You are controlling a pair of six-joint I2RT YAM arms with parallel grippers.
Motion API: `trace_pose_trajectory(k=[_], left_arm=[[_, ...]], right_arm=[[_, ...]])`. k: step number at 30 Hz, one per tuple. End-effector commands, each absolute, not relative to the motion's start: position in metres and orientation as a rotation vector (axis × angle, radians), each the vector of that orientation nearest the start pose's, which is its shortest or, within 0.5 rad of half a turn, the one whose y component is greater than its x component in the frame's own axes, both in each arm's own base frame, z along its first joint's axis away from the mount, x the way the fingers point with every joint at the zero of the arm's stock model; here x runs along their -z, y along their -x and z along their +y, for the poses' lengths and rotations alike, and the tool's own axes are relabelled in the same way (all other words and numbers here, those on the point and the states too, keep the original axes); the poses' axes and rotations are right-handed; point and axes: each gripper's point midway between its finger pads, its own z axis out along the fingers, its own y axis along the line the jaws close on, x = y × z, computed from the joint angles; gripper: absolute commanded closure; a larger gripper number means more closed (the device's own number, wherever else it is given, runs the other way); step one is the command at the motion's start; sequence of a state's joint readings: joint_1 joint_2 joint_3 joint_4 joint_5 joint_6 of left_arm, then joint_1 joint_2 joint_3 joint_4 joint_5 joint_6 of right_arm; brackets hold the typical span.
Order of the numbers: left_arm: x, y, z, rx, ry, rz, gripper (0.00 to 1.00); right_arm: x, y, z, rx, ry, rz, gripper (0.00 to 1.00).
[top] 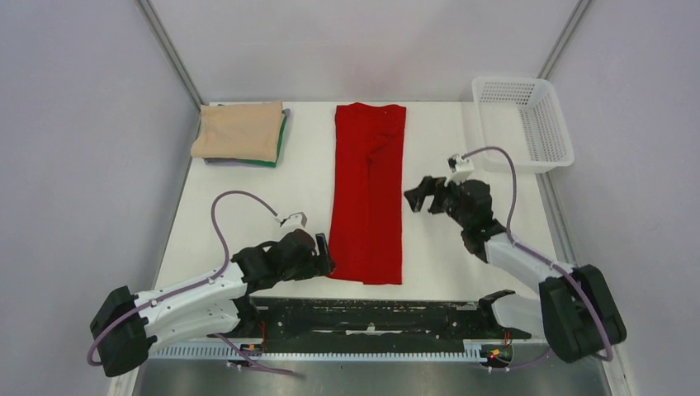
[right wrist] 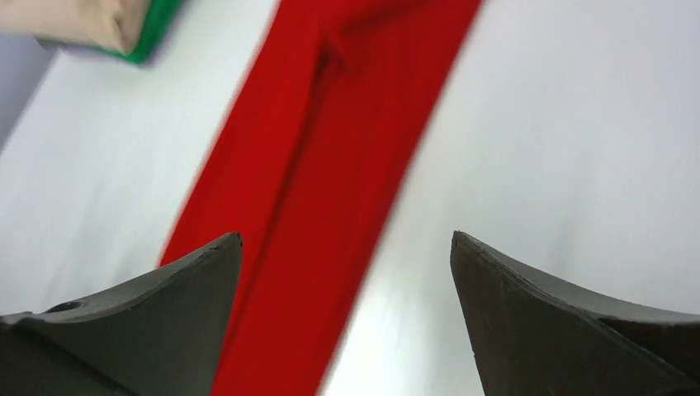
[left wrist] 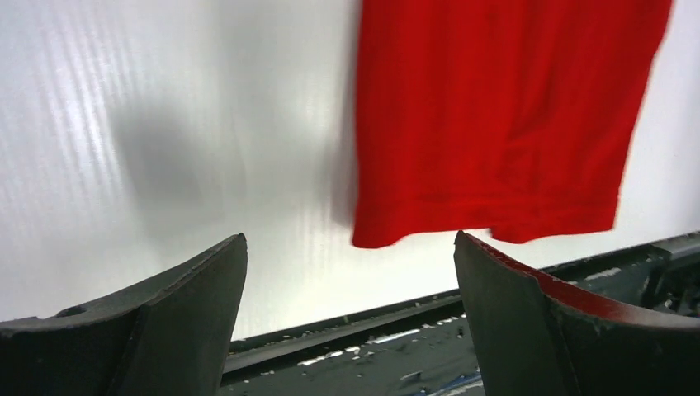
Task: Fold and stack the t-shirts
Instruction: Grab the bottom of the folded rectangular tshirt with both arms
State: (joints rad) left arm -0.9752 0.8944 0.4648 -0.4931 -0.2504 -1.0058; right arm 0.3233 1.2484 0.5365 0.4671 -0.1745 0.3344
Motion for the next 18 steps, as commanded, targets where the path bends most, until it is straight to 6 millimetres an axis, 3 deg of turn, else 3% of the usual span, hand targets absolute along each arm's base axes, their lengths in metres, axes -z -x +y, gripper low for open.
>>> trace_pose_trajectory(k=[1, 5, 11, 18], left_arm=[[-0.055, -0.141, -0.192, 0.619, 0.077, 2.531, 0.00], [-0.045, -0.139, -0.190, 0.602, 0.069, 2.557, 0.08], [-0.036, -0.138, -0.210, 0.709, 0.069, 2.573, 0.29], [-0.019, -0.142, -0.208, 0.639, 0.110, 2.604, 0.68]], right_arm=[[-0.121, -0.307, 0.149, -0.640, 0.034, 1.900, 0.02], [-0.085, -0.274, 0.129, -0.564, 0.001, 2.018, 0.02], [-0.064, -0.242, 0.125, -0.565, 0.044, 2.117, 0.02], [-0.053, -0.209, 0.138, -0.588, 0.223, 2.242, 0.02]])
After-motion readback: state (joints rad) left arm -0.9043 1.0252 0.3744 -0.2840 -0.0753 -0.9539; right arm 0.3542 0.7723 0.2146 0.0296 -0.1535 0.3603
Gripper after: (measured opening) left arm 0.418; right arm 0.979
